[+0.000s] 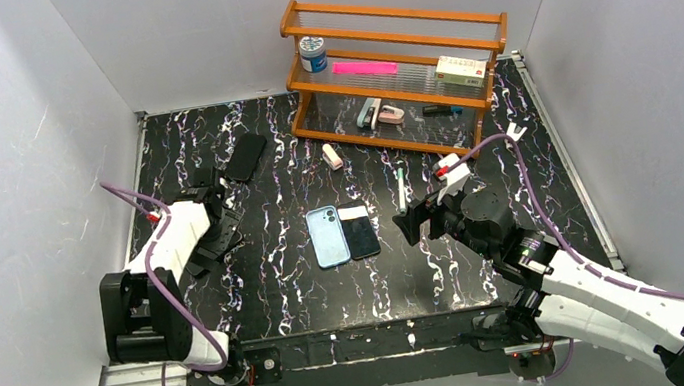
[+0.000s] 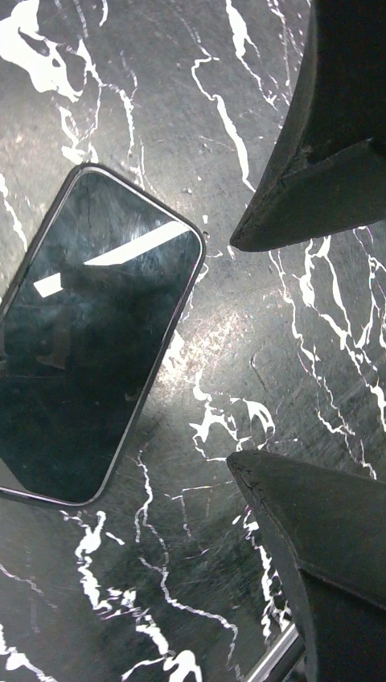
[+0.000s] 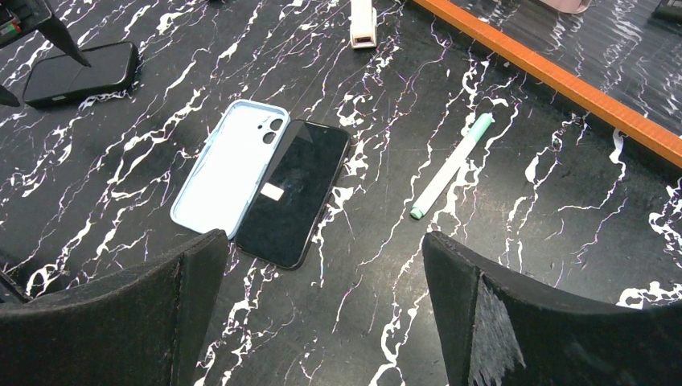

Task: Take the phone out of the phone case
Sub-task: Pick up the phone at the center of the board.

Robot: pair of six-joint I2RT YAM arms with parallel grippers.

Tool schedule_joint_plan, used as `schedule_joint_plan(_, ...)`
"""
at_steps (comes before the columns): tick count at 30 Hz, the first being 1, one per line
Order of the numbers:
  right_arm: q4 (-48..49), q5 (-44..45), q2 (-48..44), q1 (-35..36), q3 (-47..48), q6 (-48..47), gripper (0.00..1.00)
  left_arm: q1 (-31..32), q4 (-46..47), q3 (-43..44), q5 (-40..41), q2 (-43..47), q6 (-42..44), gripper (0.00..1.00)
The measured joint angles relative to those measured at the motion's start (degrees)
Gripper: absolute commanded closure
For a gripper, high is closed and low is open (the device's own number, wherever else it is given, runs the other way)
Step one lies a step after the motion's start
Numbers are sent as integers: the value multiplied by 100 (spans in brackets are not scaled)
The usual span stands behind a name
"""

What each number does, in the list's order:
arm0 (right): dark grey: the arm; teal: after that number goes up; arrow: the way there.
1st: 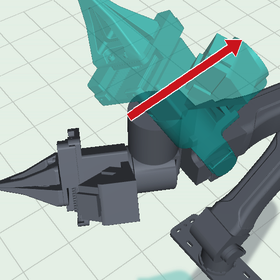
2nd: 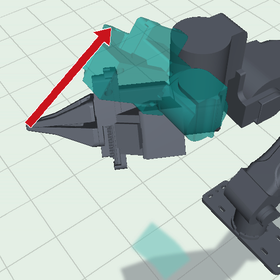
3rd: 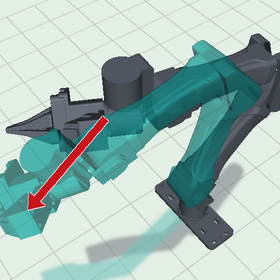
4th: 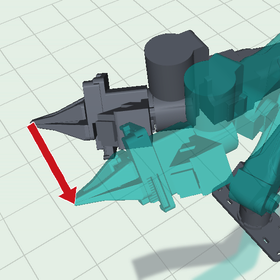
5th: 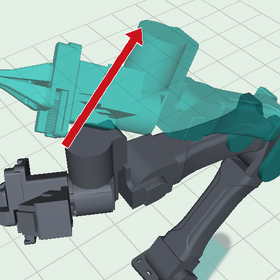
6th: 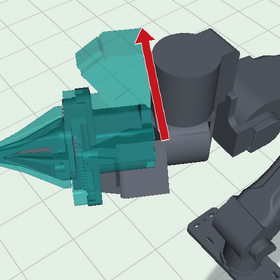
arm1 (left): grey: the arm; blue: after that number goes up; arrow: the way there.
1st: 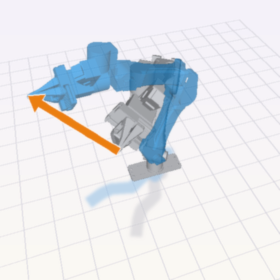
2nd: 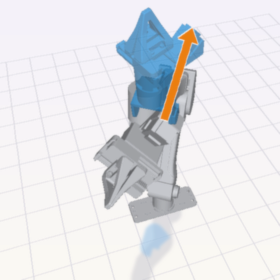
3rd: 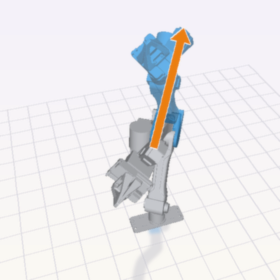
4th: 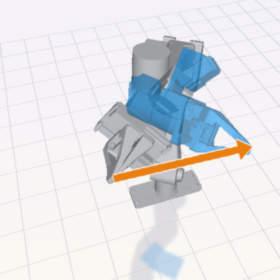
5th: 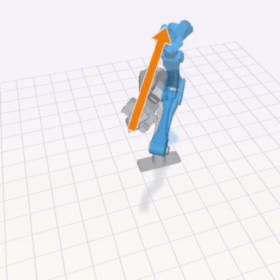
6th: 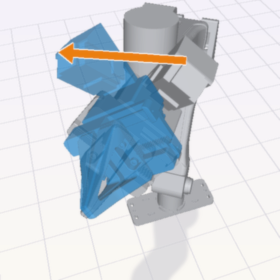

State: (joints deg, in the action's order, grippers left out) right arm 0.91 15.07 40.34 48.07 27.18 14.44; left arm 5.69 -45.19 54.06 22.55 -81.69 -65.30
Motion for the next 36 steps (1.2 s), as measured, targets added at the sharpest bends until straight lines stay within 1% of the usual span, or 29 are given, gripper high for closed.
schedule_joint_plan(4,2,0,11,0,0,-11,1,0,-37,57,90,-175,-372,11)
schedule_joint_plan(9,2,-2,66,0,0,-15,1,0,-122,243,120,-535,-774,8)
schedule_joint_plan(13,4,-4,107,0,0,-39,1,0,-221,448,179,-669,-1209,2)
schedule_joint_plan(19,7,-20,179,0,0,-96,1,0,-297,785,216,-922,-1873,2)
schedule_joint_plan(24,4,-22,219,0,0,-133,1,0,-356,1056,227,-1276,-2216,2)
schedule_joint_plan(27,2,-22,238,0,0,-162,1,-2,-503,1338,299,-1480,-2037,2)
schedule_joint_plan(32,4,-20,269,0,0,-232,1,-11,-656,2009,612,-1856,-876,2)
schedule_joint_plan(36,7,-20,319,0,0,-269,1,-76,-693,2057,730,-1875,-269,2)
